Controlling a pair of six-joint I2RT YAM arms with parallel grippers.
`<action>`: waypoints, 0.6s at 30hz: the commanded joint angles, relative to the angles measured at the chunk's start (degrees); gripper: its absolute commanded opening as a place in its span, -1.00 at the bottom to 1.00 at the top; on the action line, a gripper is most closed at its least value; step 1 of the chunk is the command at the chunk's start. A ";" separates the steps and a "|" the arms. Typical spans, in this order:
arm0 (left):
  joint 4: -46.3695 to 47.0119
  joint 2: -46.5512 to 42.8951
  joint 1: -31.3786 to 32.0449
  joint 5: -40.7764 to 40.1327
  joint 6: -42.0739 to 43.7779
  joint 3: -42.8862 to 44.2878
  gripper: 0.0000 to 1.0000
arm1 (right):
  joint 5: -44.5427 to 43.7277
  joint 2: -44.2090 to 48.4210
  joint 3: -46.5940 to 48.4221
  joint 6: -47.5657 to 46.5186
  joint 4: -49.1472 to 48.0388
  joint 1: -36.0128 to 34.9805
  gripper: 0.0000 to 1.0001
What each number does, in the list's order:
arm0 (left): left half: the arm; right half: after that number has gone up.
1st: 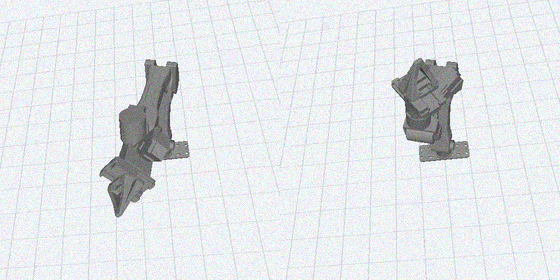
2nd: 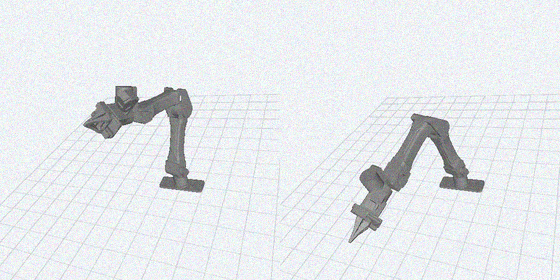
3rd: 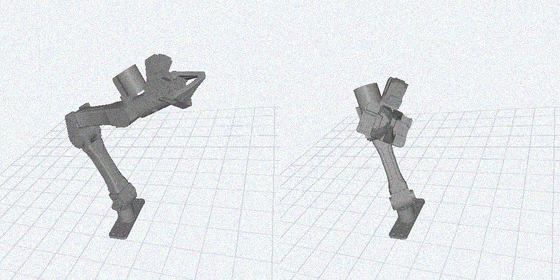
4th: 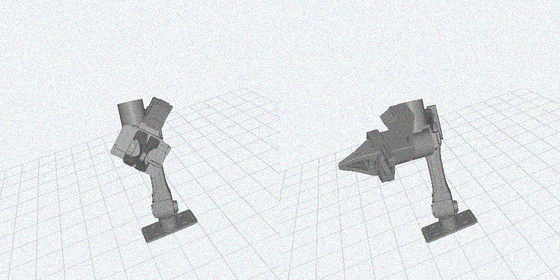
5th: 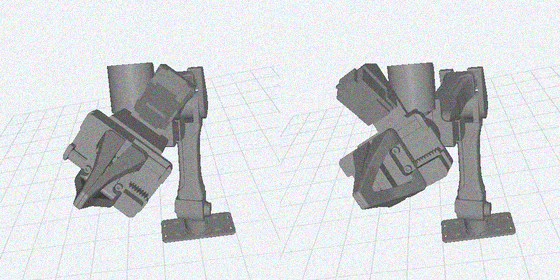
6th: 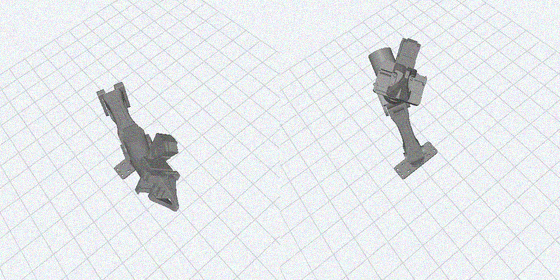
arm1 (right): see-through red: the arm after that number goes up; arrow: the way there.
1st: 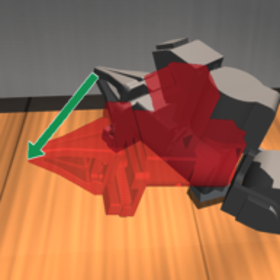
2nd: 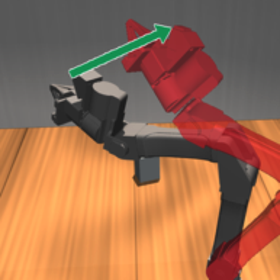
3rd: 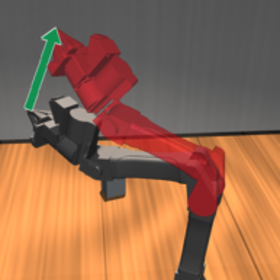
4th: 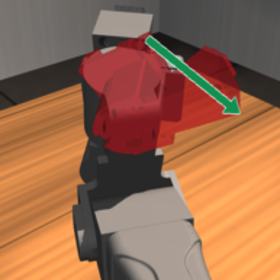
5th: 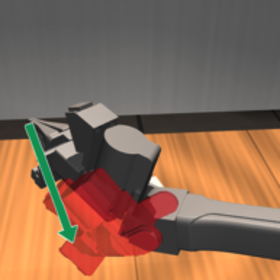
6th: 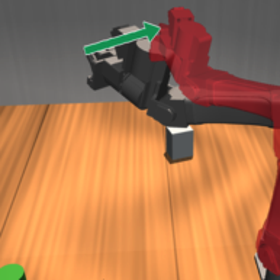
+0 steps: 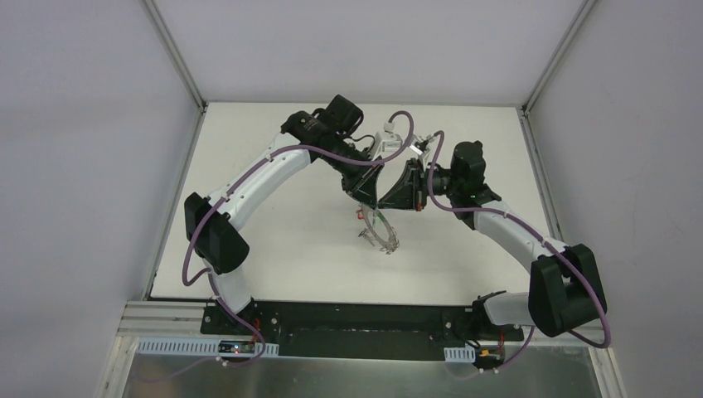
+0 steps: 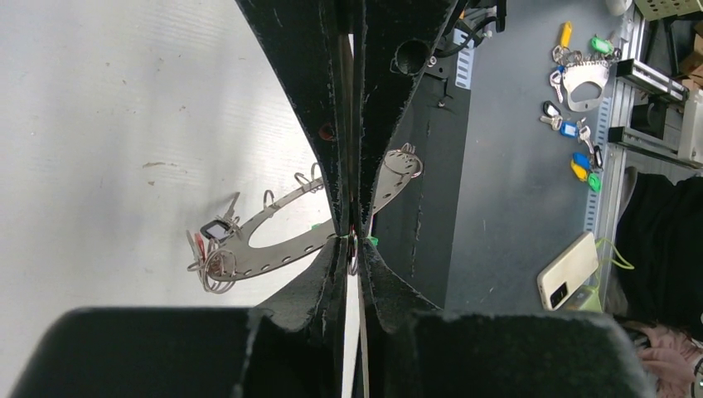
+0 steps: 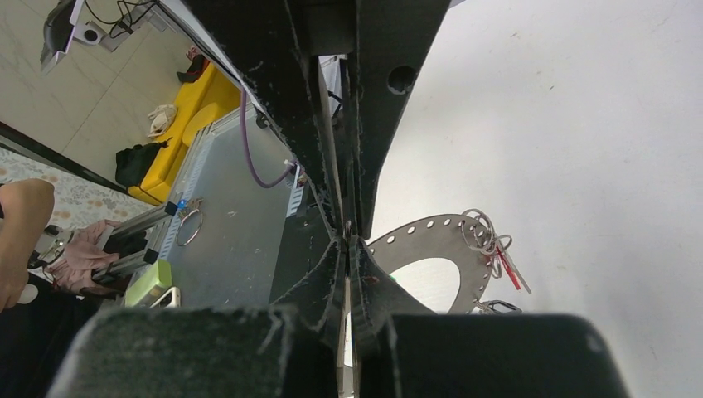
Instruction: Put the keys on the keyring
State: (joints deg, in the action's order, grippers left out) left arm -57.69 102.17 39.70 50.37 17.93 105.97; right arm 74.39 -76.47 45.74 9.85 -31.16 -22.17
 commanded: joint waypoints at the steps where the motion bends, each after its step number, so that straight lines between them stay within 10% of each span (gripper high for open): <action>1: 2.58 -1.40 -0.45 2.04 -0.57 -0.72 -0.69 | -0.13 2.44 2.25 0.11 -2.51 1.05 -1.00; 18: 13.51 -6.58 -2.35 5.39 -3.20 -8.38 -0.15 | 0.14 3.25 2.57 4.15 -4.99 3.02 -1.00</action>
State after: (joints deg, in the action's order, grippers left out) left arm -49.93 98.76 37.71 52.01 15.92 99.53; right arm 73.76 -75.26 45.74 11.77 -31.42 -19.68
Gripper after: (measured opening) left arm 0.410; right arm 0.009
